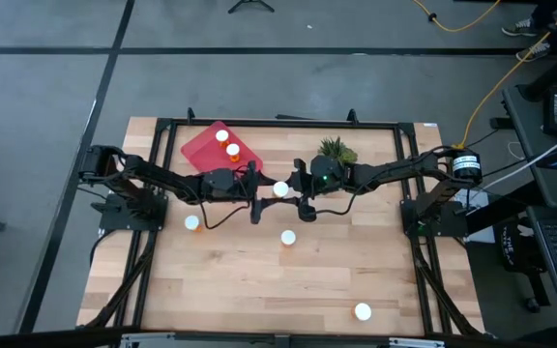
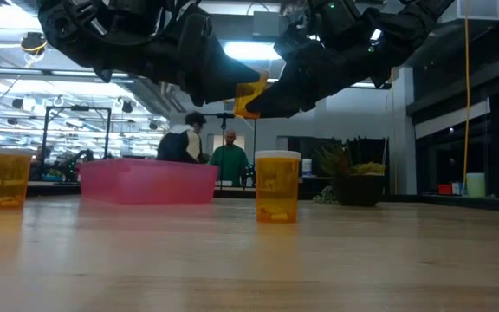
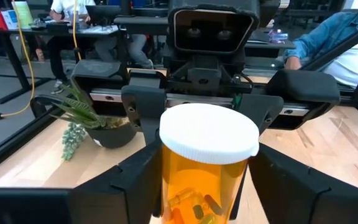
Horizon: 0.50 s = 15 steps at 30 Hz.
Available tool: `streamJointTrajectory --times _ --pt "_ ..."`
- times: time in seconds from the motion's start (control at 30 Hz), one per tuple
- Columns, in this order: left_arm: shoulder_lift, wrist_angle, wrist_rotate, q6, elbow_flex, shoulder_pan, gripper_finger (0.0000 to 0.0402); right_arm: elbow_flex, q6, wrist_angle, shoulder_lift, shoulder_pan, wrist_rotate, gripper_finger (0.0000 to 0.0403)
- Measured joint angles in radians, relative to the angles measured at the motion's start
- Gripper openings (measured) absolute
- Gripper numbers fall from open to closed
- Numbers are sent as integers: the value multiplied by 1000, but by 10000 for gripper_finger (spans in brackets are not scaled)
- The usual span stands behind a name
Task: Pick and place pill bottles into a basket
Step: Put the orange pill bottle into the red container
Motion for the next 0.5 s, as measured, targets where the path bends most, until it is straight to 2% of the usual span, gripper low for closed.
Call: streamJointTrajectory --times 0.23,0.5 --pt "0 0 0 7 0 0 194 0 2 0 0 0 -1 184" --pt "0 0 -1 14 0 0 192 0 -3 1 0 0 0 184"
